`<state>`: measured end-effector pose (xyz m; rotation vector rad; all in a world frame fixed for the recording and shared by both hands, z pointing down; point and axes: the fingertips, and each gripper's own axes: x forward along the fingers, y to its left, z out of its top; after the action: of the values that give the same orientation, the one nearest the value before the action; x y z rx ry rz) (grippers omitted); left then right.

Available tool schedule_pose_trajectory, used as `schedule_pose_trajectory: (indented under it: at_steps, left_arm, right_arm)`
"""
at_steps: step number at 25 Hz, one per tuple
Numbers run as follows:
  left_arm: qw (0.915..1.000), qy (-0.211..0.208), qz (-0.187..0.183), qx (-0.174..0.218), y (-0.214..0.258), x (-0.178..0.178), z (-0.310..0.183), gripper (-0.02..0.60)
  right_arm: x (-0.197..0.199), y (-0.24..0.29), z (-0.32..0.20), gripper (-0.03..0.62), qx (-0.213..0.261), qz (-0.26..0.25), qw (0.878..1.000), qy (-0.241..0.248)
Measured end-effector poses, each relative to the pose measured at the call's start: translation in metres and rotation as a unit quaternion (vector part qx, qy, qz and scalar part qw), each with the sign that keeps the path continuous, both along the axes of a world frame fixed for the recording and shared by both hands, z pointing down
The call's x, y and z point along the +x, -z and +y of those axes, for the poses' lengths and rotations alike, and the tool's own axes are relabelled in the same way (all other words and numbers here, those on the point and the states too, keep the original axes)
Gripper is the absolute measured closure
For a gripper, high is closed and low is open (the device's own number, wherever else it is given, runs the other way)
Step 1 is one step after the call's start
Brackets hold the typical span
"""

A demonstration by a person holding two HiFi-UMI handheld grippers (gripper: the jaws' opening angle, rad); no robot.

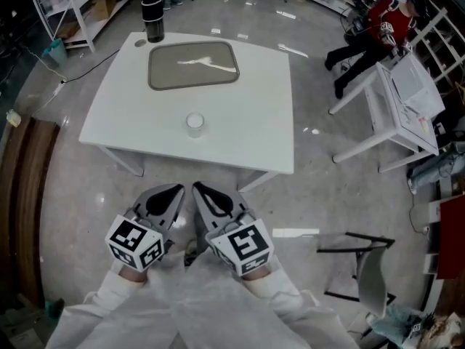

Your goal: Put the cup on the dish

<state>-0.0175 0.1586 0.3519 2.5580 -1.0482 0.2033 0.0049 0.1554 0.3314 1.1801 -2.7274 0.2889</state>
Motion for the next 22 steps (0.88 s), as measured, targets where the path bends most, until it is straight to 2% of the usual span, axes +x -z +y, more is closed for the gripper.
schedule_pose_trajectory:
  at_steps: [6,13,22]
  left_arm:
    - [0.9999,0.011,-0.007,0.001,-0.003,0.014,-0.069,0.575]
    - [0.9984,0.056,-0.007,0.004,0.001,0.02,-0.145,0.575]
    - [0.9964,0.085,-0.005,0.0,-0.007,0.031,-0.192,0.575]
  right_arm:
    - [0.017,-0.006,-0.073,0.58,-0.002,0.008,1.0,0.015]
    - [0.023,-0.003,-0.146,0.58,-0.01,0.005,0.999,0.053]
    - [0.034,-0.014,-0.192,0.58,-0.011,0.005,0.997,0.081]
